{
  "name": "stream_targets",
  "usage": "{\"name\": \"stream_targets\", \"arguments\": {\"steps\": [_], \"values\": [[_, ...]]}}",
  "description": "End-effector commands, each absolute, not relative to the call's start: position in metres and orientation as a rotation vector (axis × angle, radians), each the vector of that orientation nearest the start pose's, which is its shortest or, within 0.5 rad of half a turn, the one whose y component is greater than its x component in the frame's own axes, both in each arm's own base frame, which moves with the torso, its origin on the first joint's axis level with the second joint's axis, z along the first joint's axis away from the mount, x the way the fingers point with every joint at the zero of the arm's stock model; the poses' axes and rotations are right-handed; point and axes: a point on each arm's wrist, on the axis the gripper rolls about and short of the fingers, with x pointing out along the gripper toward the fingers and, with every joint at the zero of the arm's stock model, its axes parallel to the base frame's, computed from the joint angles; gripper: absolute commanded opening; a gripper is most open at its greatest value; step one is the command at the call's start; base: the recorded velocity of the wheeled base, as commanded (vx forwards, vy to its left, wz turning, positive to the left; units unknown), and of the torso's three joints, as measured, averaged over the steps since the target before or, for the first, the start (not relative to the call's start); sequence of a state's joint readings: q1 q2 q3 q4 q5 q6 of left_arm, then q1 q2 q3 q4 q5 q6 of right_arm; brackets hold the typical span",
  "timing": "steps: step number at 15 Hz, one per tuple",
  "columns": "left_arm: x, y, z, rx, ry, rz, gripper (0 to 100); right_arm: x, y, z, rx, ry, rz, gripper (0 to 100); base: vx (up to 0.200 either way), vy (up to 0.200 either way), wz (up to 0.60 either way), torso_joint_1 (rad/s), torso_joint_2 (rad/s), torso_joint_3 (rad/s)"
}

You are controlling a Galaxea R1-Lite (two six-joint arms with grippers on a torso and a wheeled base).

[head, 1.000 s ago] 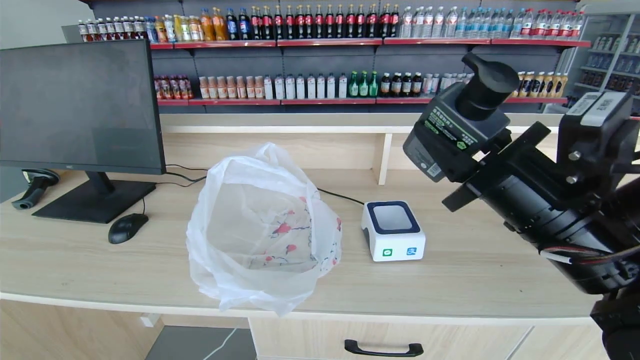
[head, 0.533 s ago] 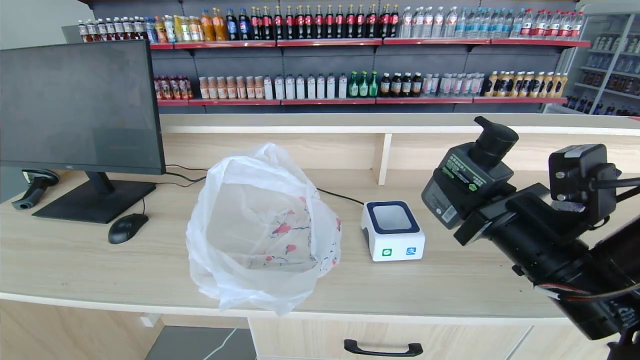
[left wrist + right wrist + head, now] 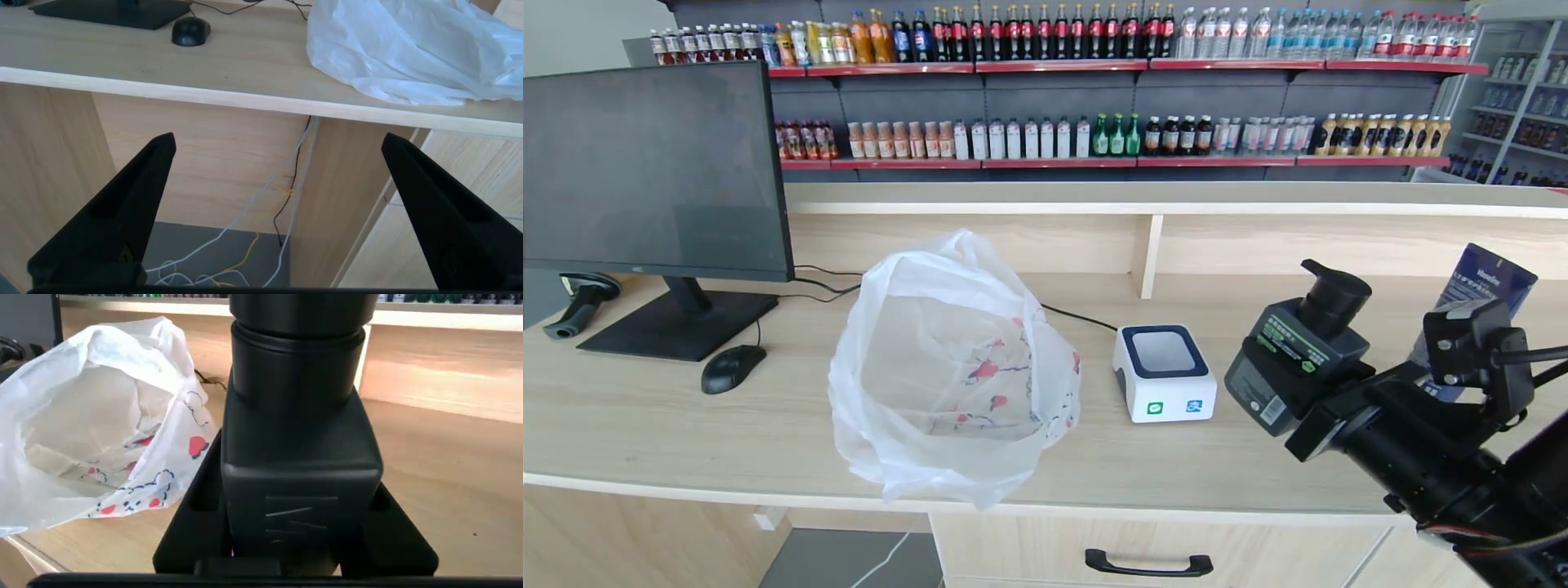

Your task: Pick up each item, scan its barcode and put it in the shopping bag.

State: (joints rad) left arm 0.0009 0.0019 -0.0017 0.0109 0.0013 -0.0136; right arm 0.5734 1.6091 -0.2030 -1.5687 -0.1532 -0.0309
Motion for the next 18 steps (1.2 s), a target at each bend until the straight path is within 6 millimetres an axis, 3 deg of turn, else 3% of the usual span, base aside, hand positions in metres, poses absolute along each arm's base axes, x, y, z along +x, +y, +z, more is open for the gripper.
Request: {"name": "stream_targets", "arguments": {"steps": [1, 6, 18], "values": [[-0.0227, 0.0000, 0.0749, -0.014, 0.012, 0.003, 100, 0.1777, 0.1093, 0.1595, 0.036, -0.173, 0.412, 0, 0.000, 0.000, 0.00, 0.000, 0.00, 0.000], [-0.0227, 0.0000, 0.0749, -0.014, 0.012, 0.003, 100, 0.1850, 0.1100, 0.1639, 0.044, -0.194, 0.396, 0, 0.000, 0.160, 0.00, -0.005, 0.00, 0.006], [-0.0227, 0.0000, 0.0749, -0.017, 0.012, 0.003, 100, 0.1815, 0.1025, 0.1691, 0.050, -0.217, 0.373, 0, 0.000, 0.200, 0.00, 0.002, 0.00, 0.003]]}}
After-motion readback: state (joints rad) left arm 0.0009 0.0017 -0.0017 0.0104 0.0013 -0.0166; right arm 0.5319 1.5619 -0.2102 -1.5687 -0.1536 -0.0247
